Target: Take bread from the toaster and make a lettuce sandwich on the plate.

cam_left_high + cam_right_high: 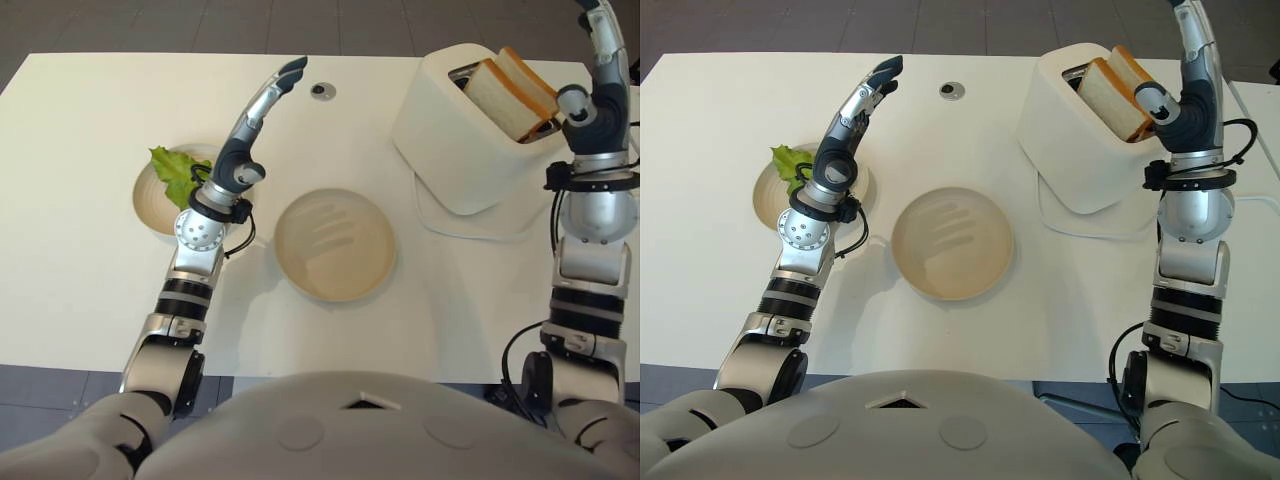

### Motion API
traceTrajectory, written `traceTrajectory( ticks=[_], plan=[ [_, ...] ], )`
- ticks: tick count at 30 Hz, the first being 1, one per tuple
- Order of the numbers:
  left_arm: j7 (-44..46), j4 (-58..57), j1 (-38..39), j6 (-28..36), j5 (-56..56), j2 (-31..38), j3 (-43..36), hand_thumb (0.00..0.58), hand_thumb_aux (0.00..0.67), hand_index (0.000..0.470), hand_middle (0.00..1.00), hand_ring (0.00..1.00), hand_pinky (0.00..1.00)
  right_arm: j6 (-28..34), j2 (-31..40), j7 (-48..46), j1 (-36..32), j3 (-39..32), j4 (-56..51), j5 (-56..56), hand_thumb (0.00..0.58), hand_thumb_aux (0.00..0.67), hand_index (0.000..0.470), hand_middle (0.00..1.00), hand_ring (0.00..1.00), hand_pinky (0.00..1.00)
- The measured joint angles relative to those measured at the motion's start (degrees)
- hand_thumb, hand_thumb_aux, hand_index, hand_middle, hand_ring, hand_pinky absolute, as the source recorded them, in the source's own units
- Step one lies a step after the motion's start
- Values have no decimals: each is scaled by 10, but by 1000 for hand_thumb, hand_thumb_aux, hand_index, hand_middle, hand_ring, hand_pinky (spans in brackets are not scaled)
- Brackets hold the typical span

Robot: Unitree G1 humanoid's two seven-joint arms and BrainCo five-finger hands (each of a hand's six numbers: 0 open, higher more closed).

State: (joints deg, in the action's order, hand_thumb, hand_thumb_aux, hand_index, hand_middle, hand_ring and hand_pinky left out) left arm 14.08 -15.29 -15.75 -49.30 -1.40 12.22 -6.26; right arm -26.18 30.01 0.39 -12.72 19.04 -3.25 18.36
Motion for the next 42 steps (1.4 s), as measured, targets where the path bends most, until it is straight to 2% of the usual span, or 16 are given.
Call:
traceTrajectory(
  ticks=[6, 7, 8, 9, 10, 11, 12, 13, 20, 21, 22, 23, 31, 35, 38, 42],
  plan=[
    [0, -3, -1, -1, 0, 0, 0, 0, 0, 0, 0, 0, 0, 35, 38, 36, -31, -3, -216, 9, 0, 0, 0, 0, 0, 0],
    [0, -3, -1, -1, 0, 0, 0, 0, 0, 0, 0, 0, 0, 34, 43, 38, -37, -9, -242, 9, 251, 166, 116, 0, 0, 0],
    [0, -2, 0, -1, 0, 0, 0, 0, 0, 0, 0, 0, 0, 33, 47, 39, -42, -14, -262, 9, 355, 252, 177, 0, 0, 0],
    [0, -3, 0, 0, 0, 0, 0, 0, 0, 0, 0, 0, 0, 33, 51, 39, -44, -21, -276, 9, 357, 255, 179, 0, 0, 0],
    [0, -2, 0, 0, 0, 0, 0, 0, 0, 0, 0, 0, 0, 31, 52, 40, -45, -26, -285, 8, 458, 363, 254, 0, 0, 0],
    [0, -2, 0, 0, 0, 0, -1, 0, 0, 0, 0, 0, 0, 24, 53, 41, -45, -30, -289, 4, 489, 405, 284, 0, 0, 0],
    [1, -2, 0, 0, 0, 0, -1, 0, 0, 0, 0, 0, 0, 16, 57, 42, -47, -33, -291, 0, 535, 483, 339, 0, 0, 0],
    [1, -2, 0, 0, 0, 0, -1, 0, 0, 0, 0, 0, 0, 10, 61, 41, -50, -38, -290, -3, 579, 641, 450, 0, 0, 0],
    [1, -1, 1, 0, 0, 0, 0, 0, 0, 0, 0, 0, 0, -5, 67, 43, -48, -52, -274, -16, 580, 670, 470, 47, 47, 47],
    [1, -1, 1, 0, 0, 0, 0, 0, 0, 0, 0, 0, 0, -6, 67, 47, -44, -51, -268, -18, 580, 670, 470, 239, 239, 239],
    [1, 0, 2, 0, 0, 0, 0, 0, 0, 0, 0, 0, 0, -11, 66, 53, -41, -49, -261, -25, 580, 670, 470, 702, 702, 702],
    [1, 0, 3, 0, 0, 0, 0, 0, 0, 0, 0, 0, 0, -17, 66, 57, -41, -46, -253, -27, 580, 670, 470, 1000, 1000, 1000],
    [-22, -3, 2, 0, -56, 15, 19, 0, 0, 0, 0, 0, 0, -89, 43, 109, -31, -1, -151, -71, 580, 670, 470, 1000, 1000, 1000],
    [-73, -22, -14, 11, -177, 88, 56, 0, 0, 0, 0, 0, 0, -120, 23, 114, -18, 16, -74, -94, 580, 670, 470, 1000, 1000, 1000],
    [-157, -63, -21, 82, -346, 188, 66, 0, 0, 0, 0, 0, 0, -128, 9, 91, -7, 15, 3, -132, 580, 670, 470, 1000, 1000, 1000],
    [-201, -110, -15, 175, -455, 283, 54, 0, 0, 0, 0, 0, 0, -101, 2, 31, 16, -19, 104, -200, 580, 670, 470, 1000, 1000, 1000]
  ],
)
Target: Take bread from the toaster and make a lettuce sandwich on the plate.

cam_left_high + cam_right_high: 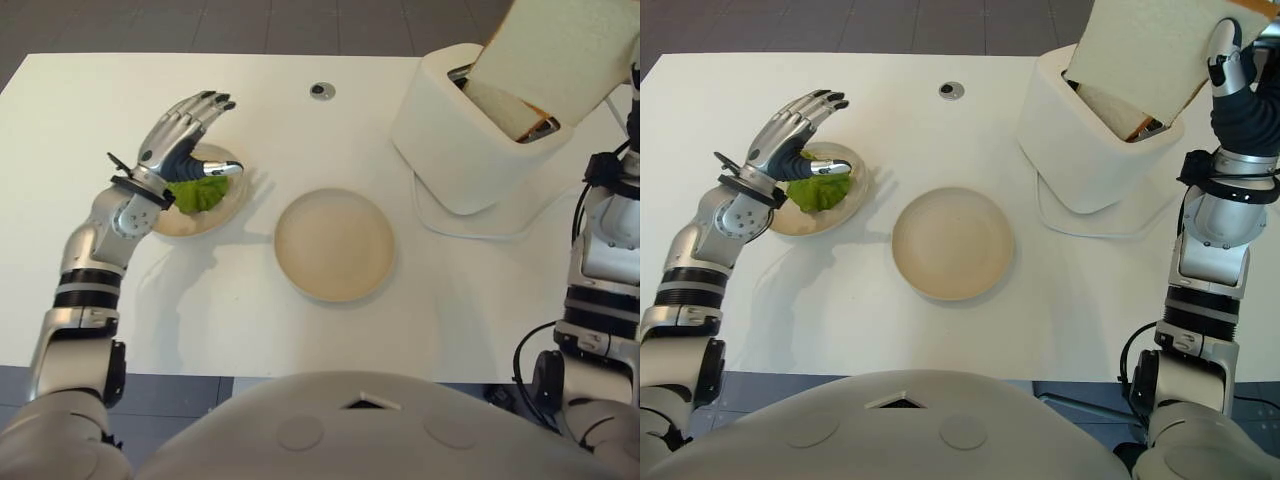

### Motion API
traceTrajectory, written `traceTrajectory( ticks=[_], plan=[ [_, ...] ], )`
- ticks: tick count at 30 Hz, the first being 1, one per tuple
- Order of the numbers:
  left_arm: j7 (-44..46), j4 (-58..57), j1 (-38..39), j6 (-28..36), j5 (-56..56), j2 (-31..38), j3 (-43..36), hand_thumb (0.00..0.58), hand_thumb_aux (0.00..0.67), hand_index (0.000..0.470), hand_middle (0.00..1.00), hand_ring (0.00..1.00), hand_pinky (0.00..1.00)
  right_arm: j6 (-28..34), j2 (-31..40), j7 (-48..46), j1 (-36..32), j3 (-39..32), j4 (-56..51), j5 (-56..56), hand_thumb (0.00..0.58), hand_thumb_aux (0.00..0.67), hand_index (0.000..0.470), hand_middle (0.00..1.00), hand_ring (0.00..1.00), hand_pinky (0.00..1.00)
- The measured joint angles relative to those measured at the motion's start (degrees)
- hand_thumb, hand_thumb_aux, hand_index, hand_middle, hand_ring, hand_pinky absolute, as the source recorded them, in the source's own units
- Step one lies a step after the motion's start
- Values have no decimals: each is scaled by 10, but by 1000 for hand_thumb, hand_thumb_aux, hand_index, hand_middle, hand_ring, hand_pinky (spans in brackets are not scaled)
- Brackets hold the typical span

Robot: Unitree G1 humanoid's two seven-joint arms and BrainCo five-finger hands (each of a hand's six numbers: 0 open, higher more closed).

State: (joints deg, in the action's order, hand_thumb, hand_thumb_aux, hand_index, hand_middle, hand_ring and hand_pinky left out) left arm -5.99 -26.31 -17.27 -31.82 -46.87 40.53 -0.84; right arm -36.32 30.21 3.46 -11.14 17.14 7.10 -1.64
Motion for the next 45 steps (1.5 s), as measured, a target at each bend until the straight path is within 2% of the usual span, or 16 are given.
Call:
traceTrajectory(
  ticks=[2, 6, 8, 10, 12, 13, 20, 21, 22, 23, 25, 26, 27, 28, 37, 45],
  plan=[
    [-1, -31, 5, 37, -22, 24, -15, 0, 0, 0, 0, 0, 0, 25, -4, -50, 12, -44, 24, -37, 580, 670, 470, 1000, 1000, 1000],
    [31, -55, 16, 80, -33, 34, -59, 0, 0, 0, 0, 0, 0, 60, -9, -191, 79, -190, 34, -46, 580, 670, 470, 1000, 1000, 1000],
    [42, -53, 18, 91, -28, 36, -68, 223, 145, 101, 0, 0, 0, 71, -4, -240, 103, -230, 26, -36, 580, 670, 470, 1000, 1000, 1000],
    [52, -51, 19, 97, -25, 38, -80, 441, 342, 240, 0, 0, 0, 80, 2, -283, 116, -266, 8, -19, 580, 670, 470, 1000, 1000, 1000],
    [59, -49, 19, 99, -16, 39, -89, 558, 539, 378, 0, 0, 0, 84, 2, -311, 121, -299, -12, 3, 580, 670, 470, 1000, 1000, 1000],
    [58, -49, 18, 98, -14, 38, -94, 580, 670, 470, 0, 0, 0, 85, -2, -316, 122, -307, -22, 12, 580, 670, 470, 1000, 1000, 1000],
    [45, -50, 9, 60, 18, 37, -114, 580, 670, 470, 0, 0, 0, 85, -18, -313, 110, -317, -70, 53, 580, 670, 470, 1000, 1000, 1000],
    [43, -48, 9, 50, 28, 33, -117, 580, 670, 470, 0, 0, 0, 85, -21, -311, 107, -315, -73, 60, 573, 599, 420, 1000, 1000, 1000],
    [40, -44, 9, 40, 37, 29, -117, 580, 670, 470, 0, 0, 0, 85, -23, -307, 106, -314, -77, 65, 398, 294, 206, 1000, 1000, 1000],
    [37, -34, 9, 27, 52, 25, -117, 580, 670, 470, 0, 0, 0, 85, -26, -299, 104, -311, -81, 72, 0, 0, 0, 1000, 1000, 1000],
    [35, -22, 8, 3, 79, 15, -115, 580, 670, 470, 0, 0, 0, 85, -31, -286, 100, -303, -84, 87, 0, 0, 0, 863, 863, 863],
    [37, -13, 9, -9, 95, 12, -113, 580, 670, 470, 0, 0, 0, 85, -34, -279, 98, -300, -85, 90, 0, 0, 0, 722, 722, 722],
    [40, -1, 10, -24, 113, 9, -109, 580, 670, 470, 0, 0, 0, 85, -39, -272, 96, -299, -85, 93, 0, 0, 0, 533, 533, 533],
    [45, 16, 12, -41, 139, 6, -104, 580, 670, 470, 0, 0, 0, 84, -44, -261, 93, -294, -85, 97, 0, 0, 0, 12, 12, 12],
    [113, 100, 39, -96, 235, -32, -108, 580, 670, 470, 0, 0, 0, 66, -77, -165, 54, -205, -85, 102, 0, 0, 0, 0, 0, 0],
    [181, 144, 53, -104, 226, -105, -196, 580, 670, 470, 0, 0, 0, 60, -88, -142, 40, -146, -51, 49, 0, 0, 0, 0, 0, 0]
  ],
)
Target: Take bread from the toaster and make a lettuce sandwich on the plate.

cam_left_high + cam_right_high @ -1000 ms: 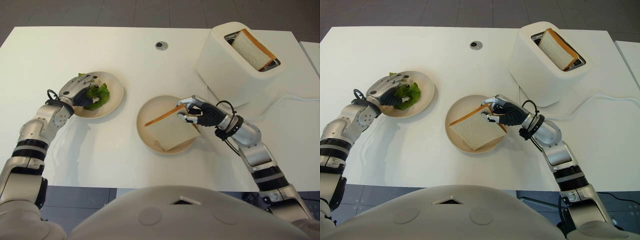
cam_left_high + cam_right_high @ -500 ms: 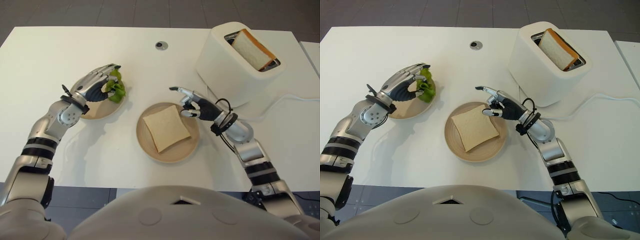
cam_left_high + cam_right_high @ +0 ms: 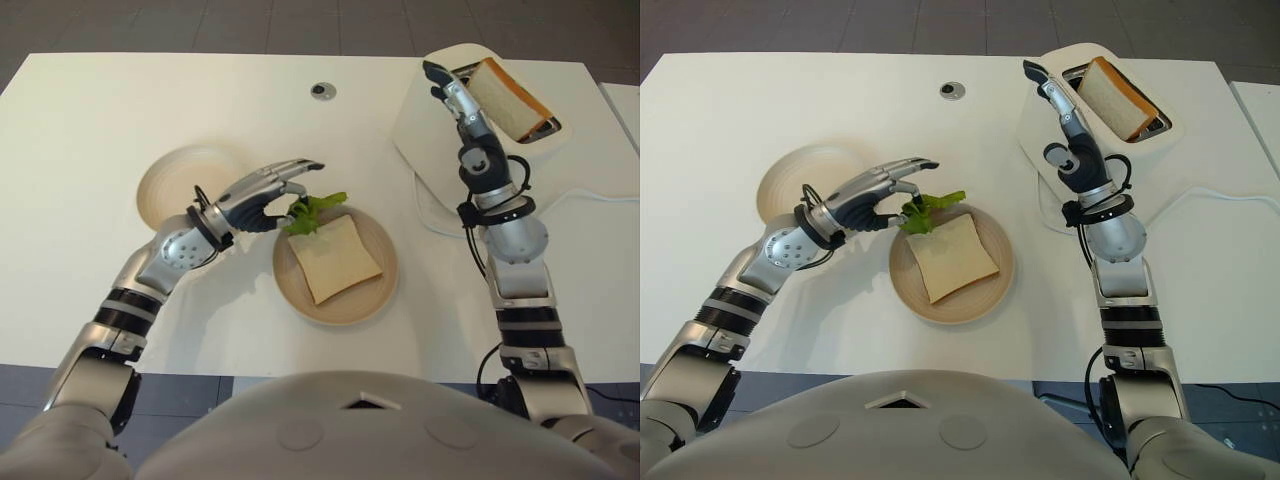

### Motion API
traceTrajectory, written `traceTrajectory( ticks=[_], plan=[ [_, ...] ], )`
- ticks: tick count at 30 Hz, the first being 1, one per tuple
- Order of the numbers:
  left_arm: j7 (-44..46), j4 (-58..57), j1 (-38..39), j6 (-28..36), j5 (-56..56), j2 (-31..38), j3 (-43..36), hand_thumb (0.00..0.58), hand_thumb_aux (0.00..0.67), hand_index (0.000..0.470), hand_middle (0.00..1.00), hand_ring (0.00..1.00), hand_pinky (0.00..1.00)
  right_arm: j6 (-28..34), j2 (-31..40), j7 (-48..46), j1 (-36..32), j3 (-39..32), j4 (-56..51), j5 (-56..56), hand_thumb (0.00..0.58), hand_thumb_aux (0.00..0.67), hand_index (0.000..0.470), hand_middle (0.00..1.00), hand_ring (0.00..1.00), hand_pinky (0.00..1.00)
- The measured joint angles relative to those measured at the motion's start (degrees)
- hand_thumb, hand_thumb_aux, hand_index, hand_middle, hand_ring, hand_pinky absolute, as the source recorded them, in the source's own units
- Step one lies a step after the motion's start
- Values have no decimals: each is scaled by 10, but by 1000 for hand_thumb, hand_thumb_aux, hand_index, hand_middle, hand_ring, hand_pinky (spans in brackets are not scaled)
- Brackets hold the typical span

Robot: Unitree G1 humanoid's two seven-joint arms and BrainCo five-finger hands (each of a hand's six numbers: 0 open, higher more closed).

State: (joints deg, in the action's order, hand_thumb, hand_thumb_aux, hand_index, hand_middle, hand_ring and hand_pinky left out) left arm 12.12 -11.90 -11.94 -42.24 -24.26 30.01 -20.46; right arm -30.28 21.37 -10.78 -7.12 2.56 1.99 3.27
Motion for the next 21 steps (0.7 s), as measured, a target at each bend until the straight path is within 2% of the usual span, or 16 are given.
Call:
traceTrajectory(
  ticks=[3, 11, 12, 13, 14, 15, 21],
  plan=[
    [19, 4, 9, -3, -19, -25, -38, 580, 670, 470, 0, 0, 0, 2, 0, -1, 0, 4, 6, -10, 0, 0, 0, 0, 0, 0],
    [56, 24, 19, -9, -16, -36, -63, 580, 670, 470, 0, 0, 0, 3, -3, -1, 0, 4, 6, -10, 0, 0, 0, 0, 0, 0],
    [58, 28, 19, -9, -16, -37, -63, 551, 520, 365, 0, 0, 0, 3, -4, -1, 0, 4, 6, -10, 0, 0, 0, 0, 0, 0],
    [59, 30, 19, -9, -16, -38, -63, 505, 428, 300, 0, 0, 0, 3, -5, -1, 0, 4, 6, -10, 0, 0, 0, 0, 0, 0],
    [60, 30, 19, -9, -16, -39, -63, 255, 168, 118, 0, 0, 0, 3, -5, -1, 0, 4, 6, -10, 0, 0, 0, 0, 0, 0],
    [61, 30, 19, -8, -16, -39, -63, 0, 0, 0, 0, 0, 0, 3, -5, -1, 0, 4, 6, -10, 0, 0, 0, 0, 0, 0],
    [60, 35, 19, -4, -15, -43, -55, 0, 0, 0, 0, 0, 0, 4, -5, -2, 0, 4, 6, -10, 0, 0, 0, 0, 0, 0]
  ],
)
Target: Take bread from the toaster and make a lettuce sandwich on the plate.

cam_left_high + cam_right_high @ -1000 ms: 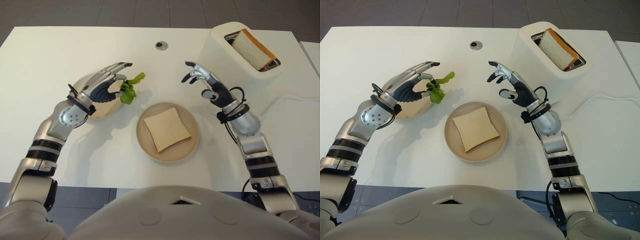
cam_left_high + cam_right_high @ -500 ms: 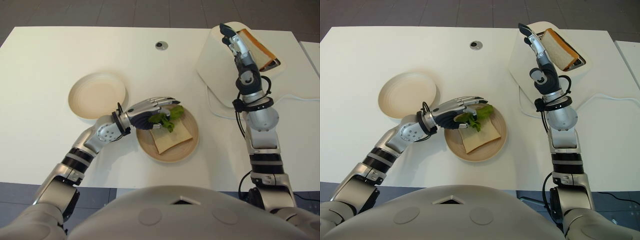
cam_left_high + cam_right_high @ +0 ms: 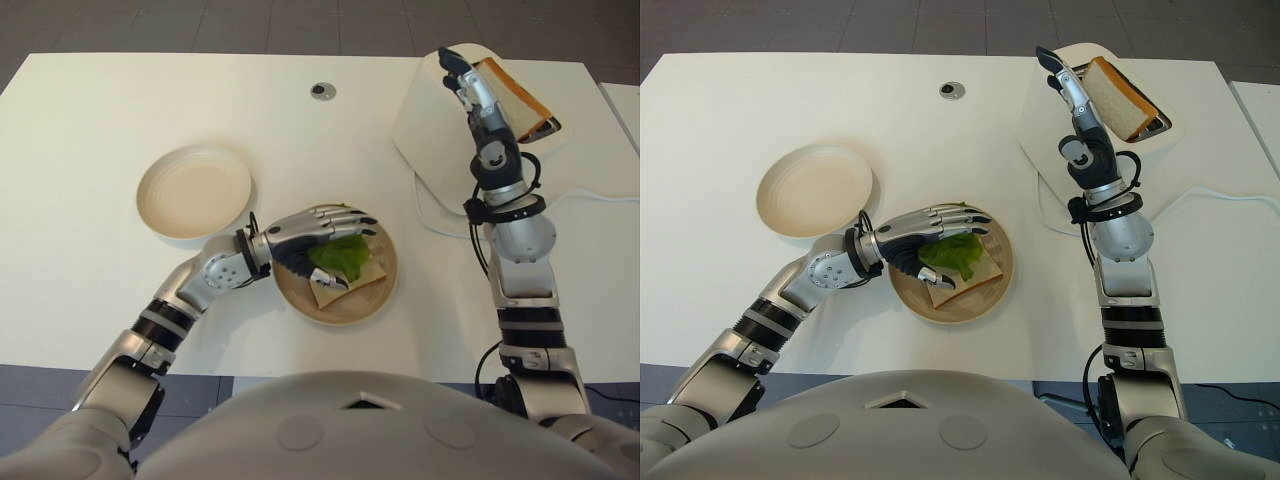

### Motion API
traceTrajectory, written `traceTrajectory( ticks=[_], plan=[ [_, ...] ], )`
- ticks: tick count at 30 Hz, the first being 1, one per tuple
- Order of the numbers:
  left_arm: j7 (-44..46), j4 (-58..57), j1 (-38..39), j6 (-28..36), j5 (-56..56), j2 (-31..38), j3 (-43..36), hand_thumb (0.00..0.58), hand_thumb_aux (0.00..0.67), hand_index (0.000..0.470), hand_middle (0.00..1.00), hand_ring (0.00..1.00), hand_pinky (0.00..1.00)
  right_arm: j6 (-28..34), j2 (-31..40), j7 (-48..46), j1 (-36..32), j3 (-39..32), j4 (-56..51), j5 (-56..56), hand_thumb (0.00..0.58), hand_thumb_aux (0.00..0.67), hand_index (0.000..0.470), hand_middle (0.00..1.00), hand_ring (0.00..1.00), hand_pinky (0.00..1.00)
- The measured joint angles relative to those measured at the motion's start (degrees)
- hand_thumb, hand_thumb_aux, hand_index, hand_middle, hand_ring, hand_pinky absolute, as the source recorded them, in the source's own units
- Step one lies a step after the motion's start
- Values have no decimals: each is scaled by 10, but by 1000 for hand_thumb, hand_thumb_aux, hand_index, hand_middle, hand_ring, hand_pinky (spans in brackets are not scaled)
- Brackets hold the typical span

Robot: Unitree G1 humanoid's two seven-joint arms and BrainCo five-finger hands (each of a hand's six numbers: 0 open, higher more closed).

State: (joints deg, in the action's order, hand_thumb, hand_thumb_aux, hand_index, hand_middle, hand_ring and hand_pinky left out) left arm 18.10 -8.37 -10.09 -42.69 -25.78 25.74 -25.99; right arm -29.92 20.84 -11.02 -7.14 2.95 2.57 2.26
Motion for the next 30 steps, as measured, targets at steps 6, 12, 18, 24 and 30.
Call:
traceTrajectory(
  ticks=[6, 12, 18, 24, 30],
  plan=[
    [-2, 4, -1, 4, 0, 0, 17, 0, 0, 0, 0, 0, 0, 0, 0, -2, 0, -1, 0, 0, 0, 0, 0, 0, 0, 0],
    [-19, 4, -4, 5, 12, -9, 41, 0, 0, 0, 0, 0, 0, 0, 0, 0, -2, 1, 0, 4, 0, 0, 0, 0, 0, 0],
    [-102, 20, -37, 9, 77, -66, 125, 0, 0, 0, 0, 0, 0, 11, 16, 56, -17, 63, 39, 80, 0, 0, 0, 0, 0, 0],
    [-112, 28, -46, 9, 124, -84, 152, 0, 0, 0, 0, 0, 0, 83, 93, 125, -24, 121, 35, 256, 0, 0, 0, 0, 0, 0],
    [-88, 28, -39, 6, 124, -83, 148, 0, 0, 0, 0, 0, 0, 165, 142, 152, -12, 125, -55, 329, 212, 137, 96, 0, 0, 0]
  ],
)
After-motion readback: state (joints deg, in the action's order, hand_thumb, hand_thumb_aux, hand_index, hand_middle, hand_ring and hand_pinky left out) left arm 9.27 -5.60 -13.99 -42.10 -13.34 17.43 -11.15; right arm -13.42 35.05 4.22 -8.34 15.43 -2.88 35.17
